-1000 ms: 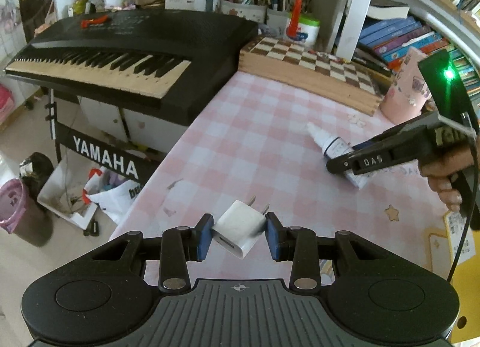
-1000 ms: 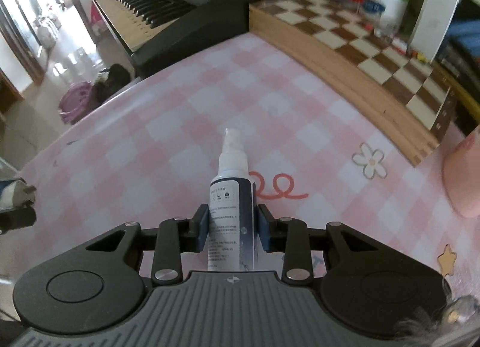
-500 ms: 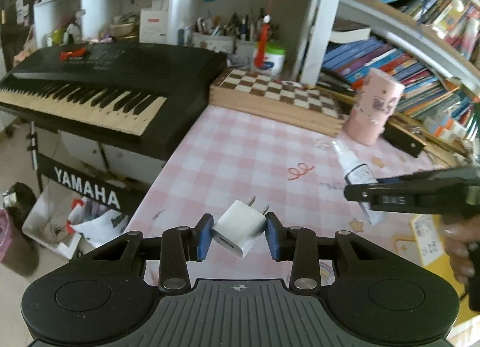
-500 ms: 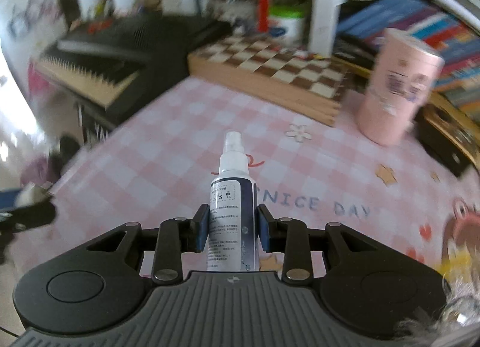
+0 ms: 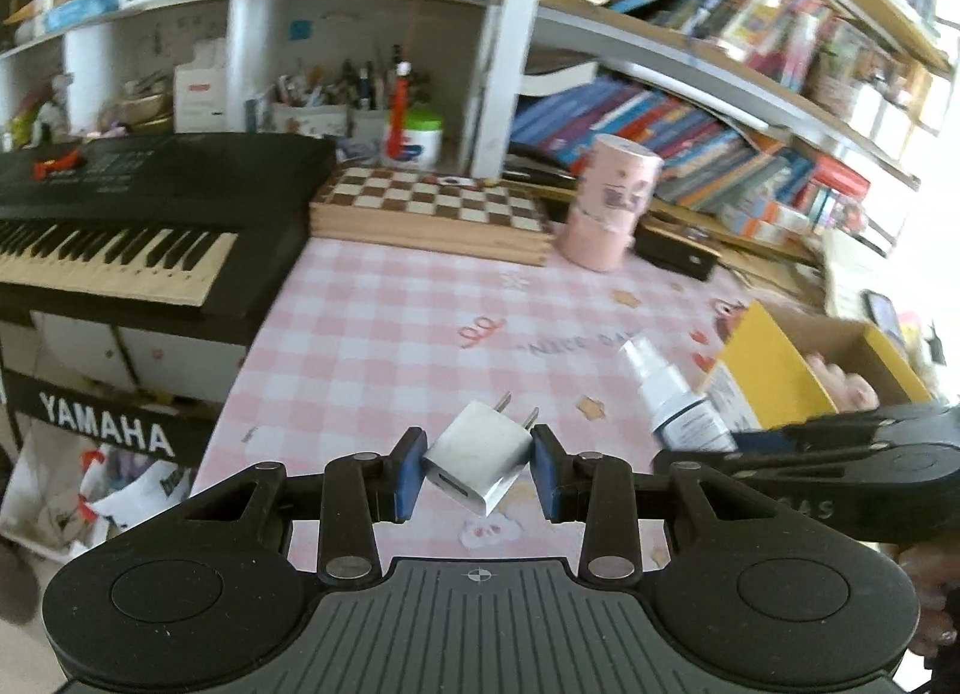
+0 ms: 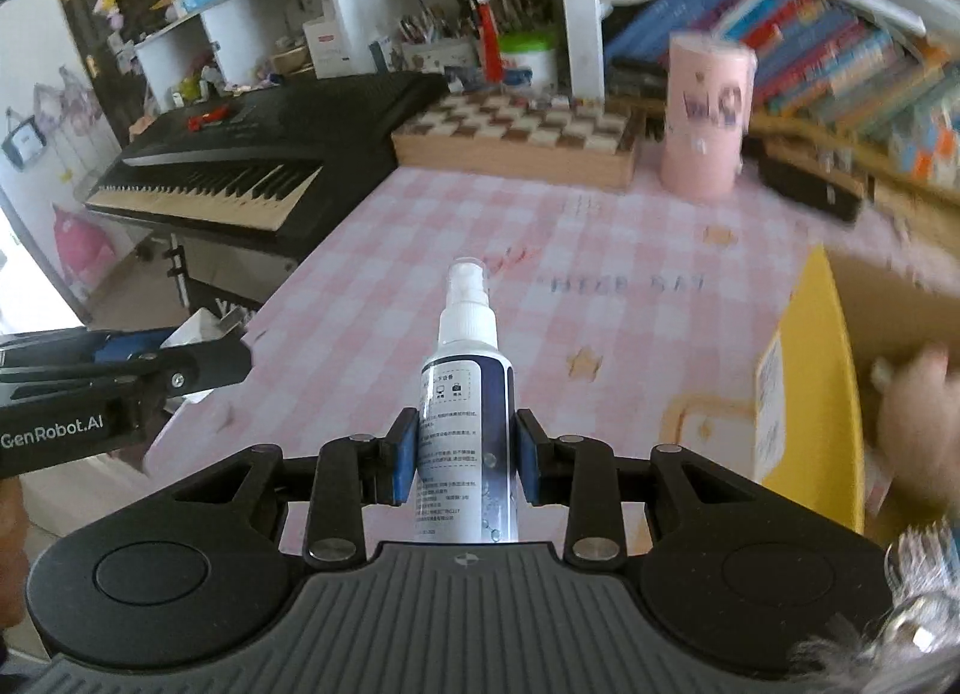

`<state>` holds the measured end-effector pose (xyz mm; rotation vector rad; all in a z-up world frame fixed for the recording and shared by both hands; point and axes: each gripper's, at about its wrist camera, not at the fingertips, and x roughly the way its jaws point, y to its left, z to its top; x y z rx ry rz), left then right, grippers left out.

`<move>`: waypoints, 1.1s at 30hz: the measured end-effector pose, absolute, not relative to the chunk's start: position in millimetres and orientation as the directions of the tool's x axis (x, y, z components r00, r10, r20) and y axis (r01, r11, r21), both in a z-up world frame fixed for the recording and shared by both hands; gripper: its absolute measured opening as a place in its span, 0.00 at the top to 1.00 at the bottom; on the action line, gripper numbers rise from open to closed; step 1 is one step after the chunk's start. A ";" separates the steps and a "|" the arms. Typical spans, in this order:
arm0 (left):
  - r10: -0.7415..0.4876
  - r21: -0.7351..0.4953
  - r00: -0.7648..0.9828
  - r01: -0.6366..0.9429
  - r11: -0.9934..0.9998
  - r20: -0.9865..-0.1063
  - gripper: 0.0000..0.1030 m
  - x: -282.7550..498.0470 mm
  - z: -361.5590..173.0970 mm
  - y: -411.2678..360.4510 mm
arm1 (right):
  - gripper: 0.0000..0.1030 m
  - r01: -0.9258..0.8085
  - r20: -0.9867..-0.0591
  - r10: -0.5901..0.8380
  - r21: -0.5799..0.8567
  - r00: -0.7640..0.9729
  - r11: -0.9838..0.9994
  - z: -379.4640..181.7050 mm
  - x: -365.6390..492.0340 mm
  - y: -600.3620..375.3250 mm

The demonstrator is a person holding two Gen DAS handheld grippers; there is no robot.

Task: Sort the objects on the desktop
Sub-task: 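Carry the white plug and spray bottle with both tools over the yellow box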

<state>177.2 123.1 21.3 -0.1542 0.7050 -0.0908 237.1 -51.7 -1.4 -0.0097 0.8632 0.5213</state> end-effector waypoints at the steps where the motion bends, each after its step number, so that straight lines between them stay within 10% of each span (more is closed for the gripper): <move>1: -0.144 -0.171 0.755 0.042 0.984 -0.640 0.66 173.1 21.1 122.9 | 0.70 -0.424 -0.729 0.438 0.222 0.525 0.878 -3.1 231.6 -53.3; 33: -0.397 -0.190 0.624 0.372 0.908 -0.673 0.66 43.5 0.3 96.9 | 0.70 -0.129 -0.788 0.251 0.216 0.563 0.968 -22.3 32.8 -67.7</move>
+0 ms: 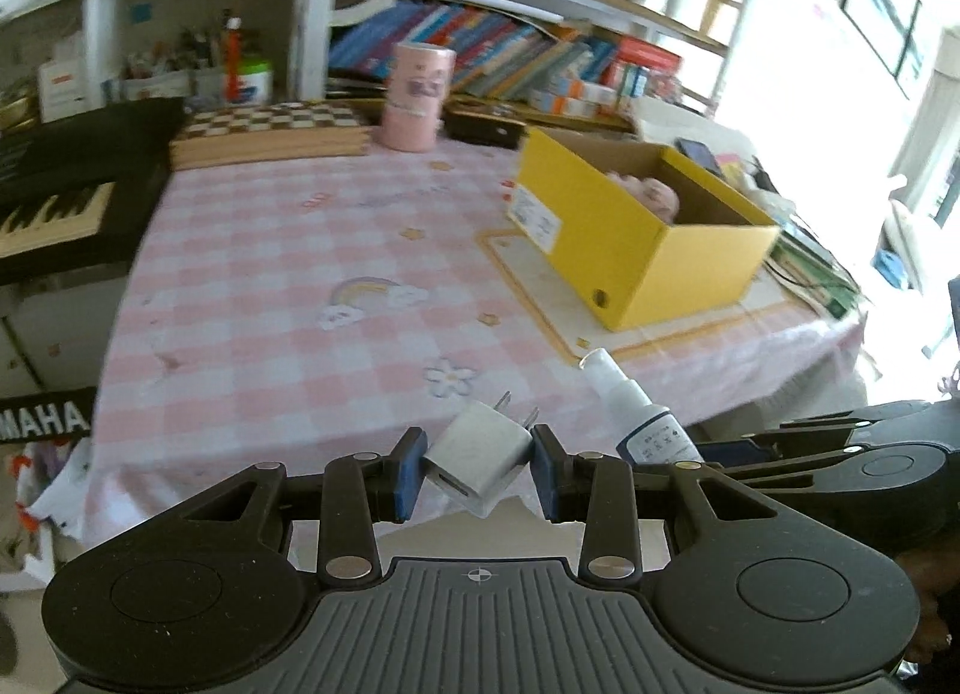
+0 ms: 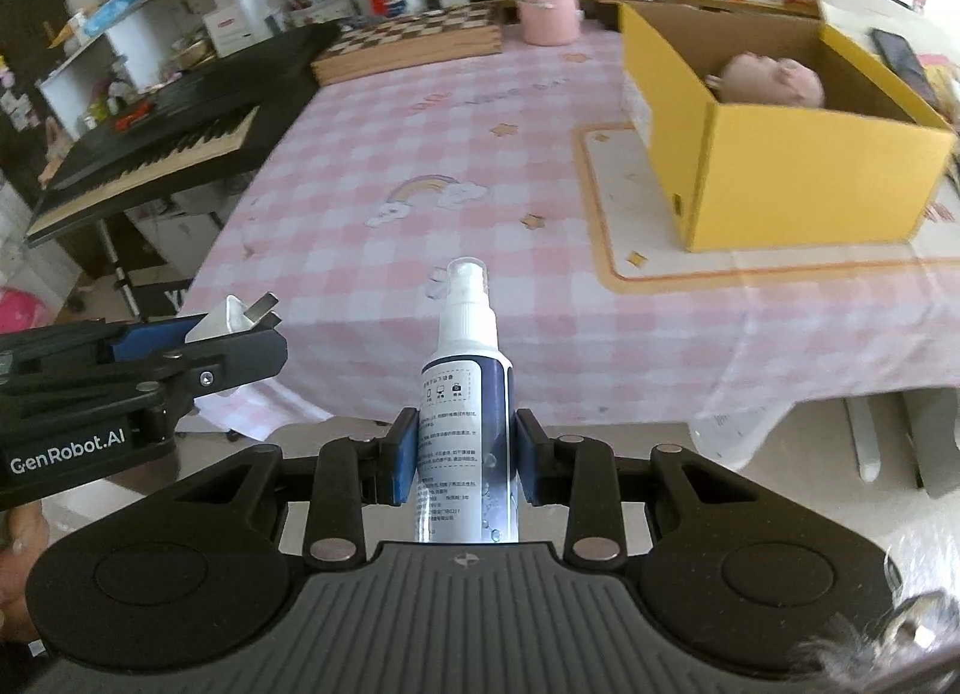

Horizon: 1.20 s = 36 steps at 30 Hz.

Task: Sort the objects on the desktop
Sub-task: 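Carry the white plug and spray bottle with both tools over the yellow box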

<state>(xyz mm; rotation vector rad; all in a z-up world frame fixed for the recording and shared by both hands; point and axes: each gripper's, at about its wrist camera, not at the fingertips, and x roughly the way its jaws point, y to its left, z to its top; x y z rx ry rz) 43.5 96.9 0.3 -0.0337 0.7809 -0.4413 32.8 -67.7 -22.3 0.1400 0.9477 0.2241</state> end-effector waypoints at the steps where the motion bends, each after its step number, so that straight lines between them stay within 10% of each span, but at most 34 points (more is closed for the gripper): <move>1: -0.406 -0.189 0.618 0.387 0.903 -0.674 0.66 43.1 -0.4 92.9 | 0.70 -0.113 -0.789 0.243 0.218 0.565 0.969 -23.3 30.3 -71.9; 36: -0.484 -0.135 0.488 0.589 0.796 -0.726 0.65 73.5 -8.6 -120.9 | 0.70 0.084 -0.805 0.178 0.271 0.566 0.959 -38.5 28.5 -275.4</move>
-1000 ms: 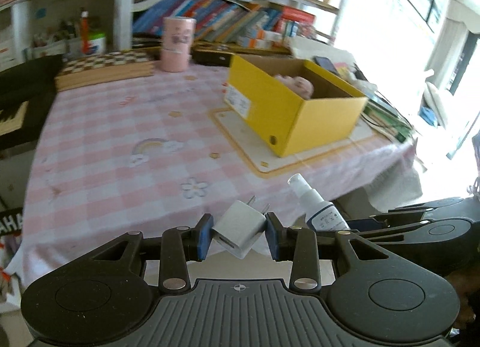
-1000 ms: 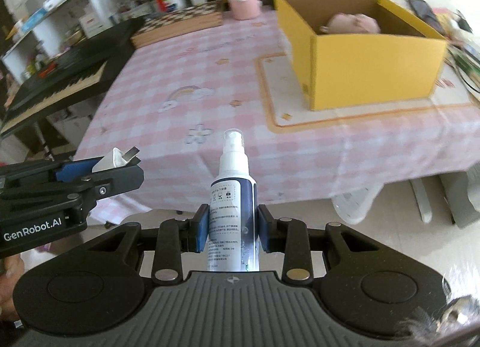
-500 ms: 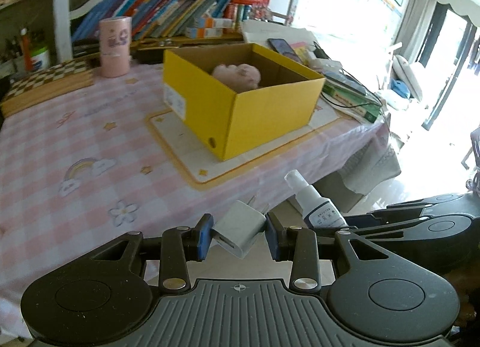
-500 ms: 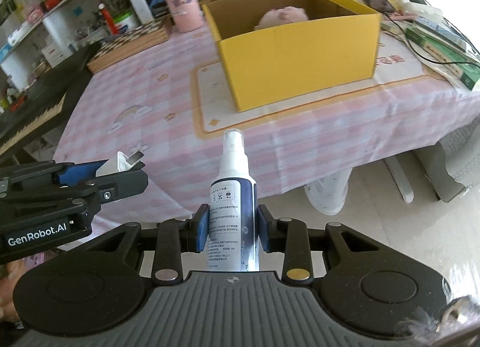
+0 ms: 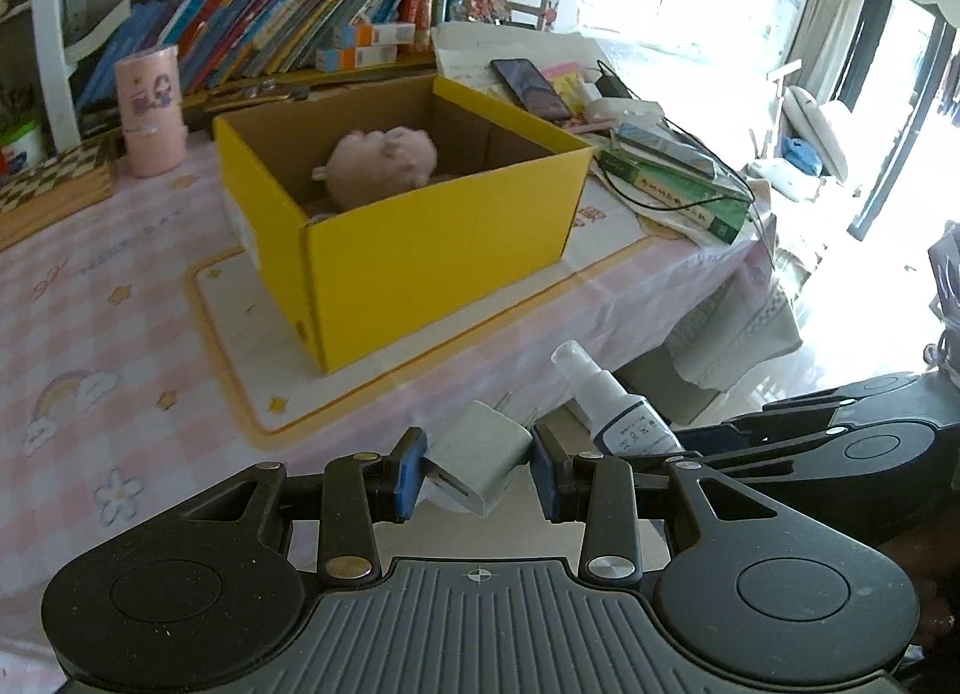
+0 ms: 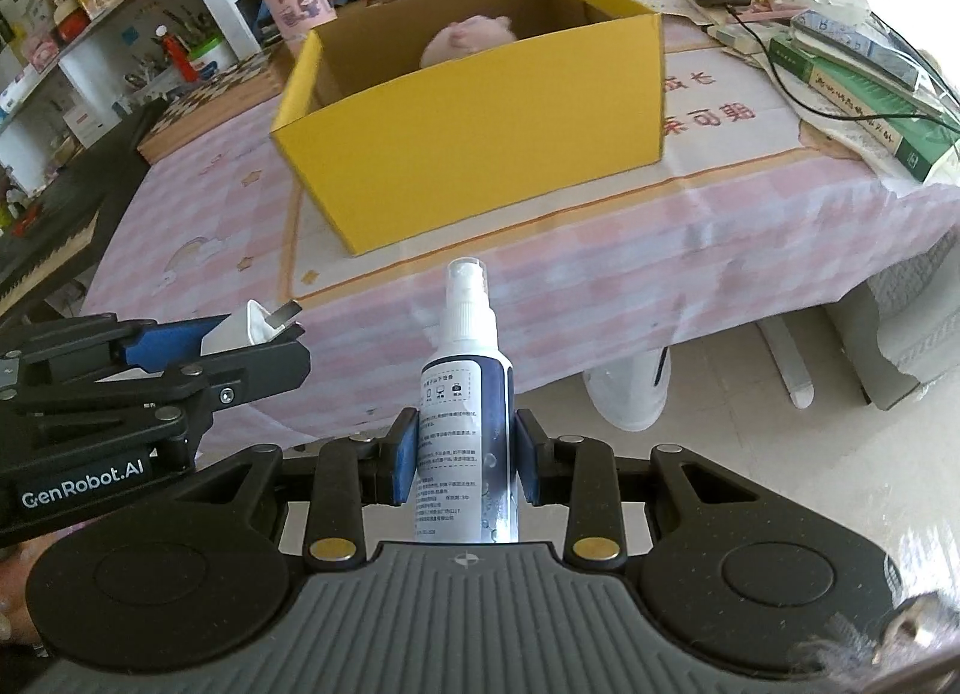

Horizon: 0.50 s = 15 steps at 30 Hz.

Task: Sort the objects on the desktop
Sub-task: 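Carry the white plug and spray bottle with both tools over the yellow box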

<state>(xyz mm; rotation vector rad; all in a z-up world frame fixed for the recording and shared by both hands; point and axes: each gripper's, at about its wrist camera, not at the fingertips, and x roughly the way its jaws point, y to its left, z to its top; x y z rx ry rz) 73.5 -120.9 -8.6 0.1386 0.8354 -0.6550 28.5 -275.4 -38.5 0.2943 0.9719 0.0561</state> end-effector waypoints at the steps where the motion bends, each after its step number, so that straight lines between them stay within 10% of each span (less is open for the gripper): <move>1: -0.482 -0.134 0.491 0.586 0.799 -0.726 0.66 74.3 -7.8 -126.1 | 0.70 0.083 -0.805 0.181 0.274 0.565 0.958 -38.9 30.2 -282.2; 15: -0.441 -0.125 0.681 0.462 0.878 -0.584 0.65 106.4 38.8 -181.4 | 0.70 -0.041 -0.669 0.223 0.277 0.709 0.960 13.1 85.5 -368.5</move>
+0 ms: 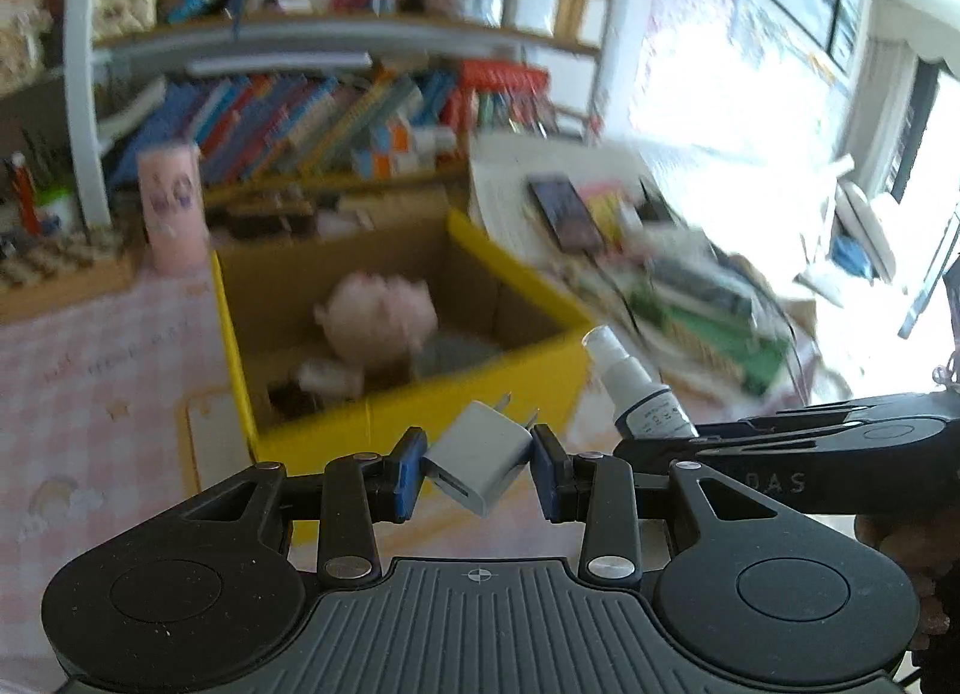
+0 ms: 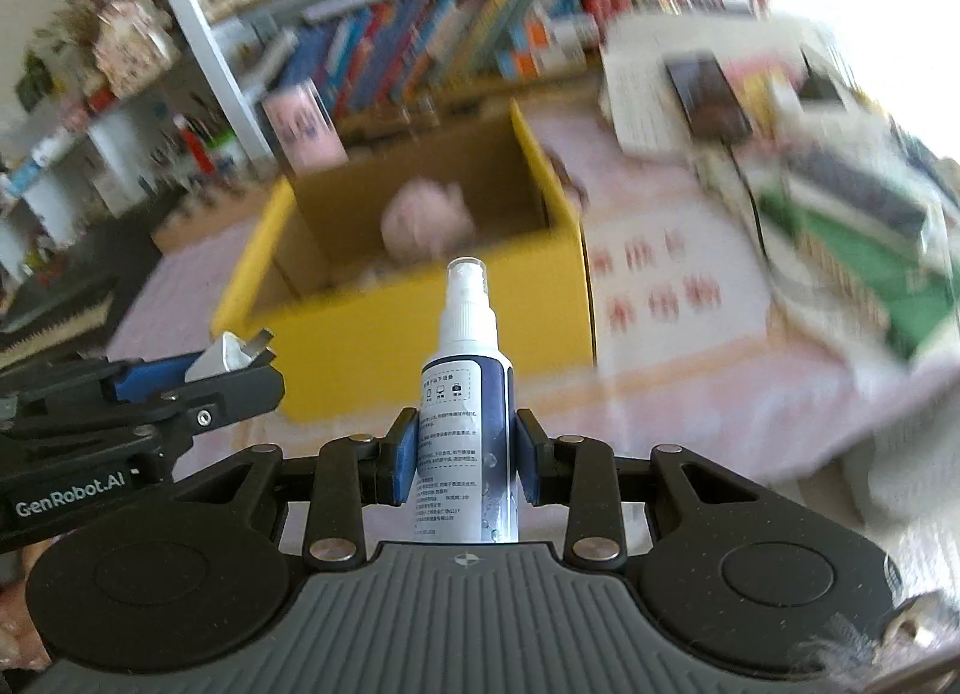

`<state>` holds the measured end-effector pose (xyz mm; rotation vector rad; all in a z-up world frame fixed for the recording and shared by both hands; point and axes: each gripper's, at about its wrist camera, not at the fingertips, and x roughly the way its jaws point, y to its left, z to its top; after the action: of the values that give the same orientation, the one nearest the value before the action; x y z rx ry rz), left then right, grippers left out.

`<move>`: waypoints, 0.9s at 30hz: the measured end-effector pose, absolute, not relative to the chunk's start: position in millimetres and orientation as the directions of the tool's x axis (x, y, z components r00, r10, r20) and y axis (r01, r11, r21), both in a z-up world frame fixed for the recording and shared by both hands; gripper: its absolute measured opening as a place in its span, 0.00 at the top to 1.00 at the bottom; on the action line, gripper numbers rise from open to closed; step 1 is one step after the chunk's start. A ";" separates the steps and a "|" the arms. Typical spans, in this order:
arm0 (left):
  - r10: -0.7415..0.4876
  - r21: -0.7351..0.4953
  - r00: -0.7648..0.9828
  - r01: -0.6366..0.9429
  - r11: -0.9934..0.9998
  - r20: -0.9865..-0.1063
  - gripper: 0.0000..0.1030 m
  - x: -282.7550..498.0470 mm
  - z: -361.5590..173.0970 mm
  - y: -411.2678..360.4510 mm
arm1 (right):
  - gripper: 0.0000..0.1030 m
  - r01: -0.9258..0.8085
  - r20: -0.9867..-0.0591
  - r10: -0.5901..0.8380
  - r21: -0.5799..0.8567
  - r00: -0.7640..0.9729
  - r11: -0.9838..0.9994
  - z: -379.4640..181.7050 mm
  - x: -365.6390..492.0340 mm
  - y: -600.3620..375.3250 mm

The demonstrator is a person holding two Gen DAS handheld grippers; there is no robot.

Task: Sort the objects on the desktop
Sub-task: 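Carry the white plug and spray bottle with both tools over the yellow box, then open the left tool to drop the plug while the right tool releases the bottle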

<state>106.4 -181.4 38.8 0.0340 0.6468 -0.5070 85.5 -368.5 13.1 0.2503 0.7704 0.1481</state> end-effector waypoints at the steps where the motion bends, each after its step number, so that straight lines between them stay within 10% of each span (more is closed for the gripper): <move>1: -0.434 -0.122 0.699 0.450 0.885 -0.569 0.65 110.7 43.8 -183.1 | 0.70 -0.060 -0.648 0.232 0.275 0.726 0.959 20.3 92.2 -371.3; 11: -0.307 -0.056 0.802 0.325 0.944 -0.513 0.65 172.0 60.3 -195.0 | 0.70 -0.207 -0.517 0.283 0.202 0.808 0.957 55.3 173.5 -374.0; 27: -0.135 0.140 0.772 0.279 0.950 -0.621 0.65 225.1 2.8 -216.1 | 0.70 -0.393 -0.683 0.262 -0.040 0.682 0.919 -16.5 242.7 -336.0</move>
<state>225.1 -216.1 2.8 0.2306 0.6523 -0.2269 242.7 -336.0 -16.5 -0.1890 0.7340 0.3698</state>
